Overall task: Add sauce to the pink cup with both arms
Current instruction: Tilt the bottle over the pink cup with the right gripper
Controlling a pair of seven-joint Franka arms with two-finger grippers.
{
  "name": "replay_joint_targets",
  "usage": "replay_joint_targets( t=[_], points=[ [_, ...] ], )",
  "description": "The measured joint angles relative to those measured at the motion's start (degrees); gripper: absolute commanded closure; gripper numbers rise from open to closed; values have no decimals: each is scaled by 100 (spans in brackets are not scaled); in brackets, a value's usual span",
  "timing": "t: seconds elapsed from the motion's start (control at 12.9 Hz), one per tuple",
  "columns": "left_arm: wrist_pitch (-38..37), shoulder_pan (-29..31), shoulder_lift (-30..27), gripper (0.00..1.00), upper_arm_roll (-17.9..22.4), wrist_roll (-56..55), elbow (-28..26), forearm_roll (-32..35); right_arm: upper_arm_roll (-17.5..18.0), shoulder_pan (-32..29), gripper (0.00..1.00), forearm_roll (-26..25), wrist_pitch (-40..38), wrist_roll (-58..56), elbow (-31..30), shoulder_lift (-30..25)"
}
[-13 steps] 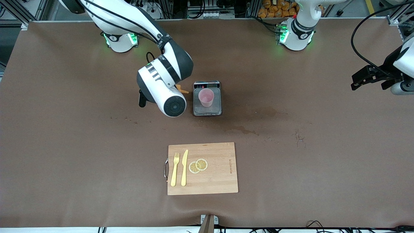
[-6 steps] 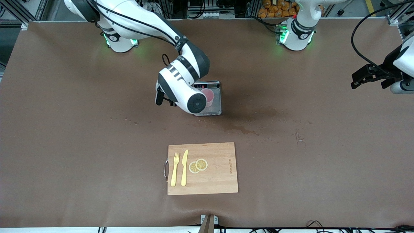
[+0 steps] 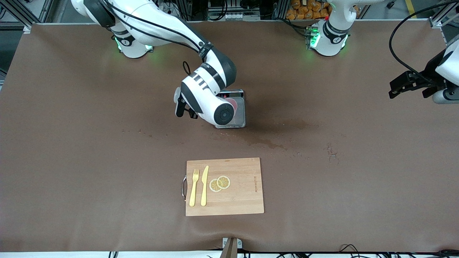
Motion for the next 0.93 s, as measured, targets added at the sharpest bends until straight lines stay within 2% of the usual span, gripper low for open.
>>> replay_joint_targets(
  t=[0.15, 0.7, 0.93],
  points=[
    [0, -3, -3, 0, -6, 0, 0, 0, 0, 6, 67, -51, -20, 7, 0, 17],
    [-6, -5, -56, 0, -38, 0, 0, 0, -19, 7, 67, -66, -24, -2, 33, 17],
    [-8, -6, -57, 0, -39, 0, 0, 0, -54, -45, 67, -65, -139, -532, 146, -12]
  ],
)
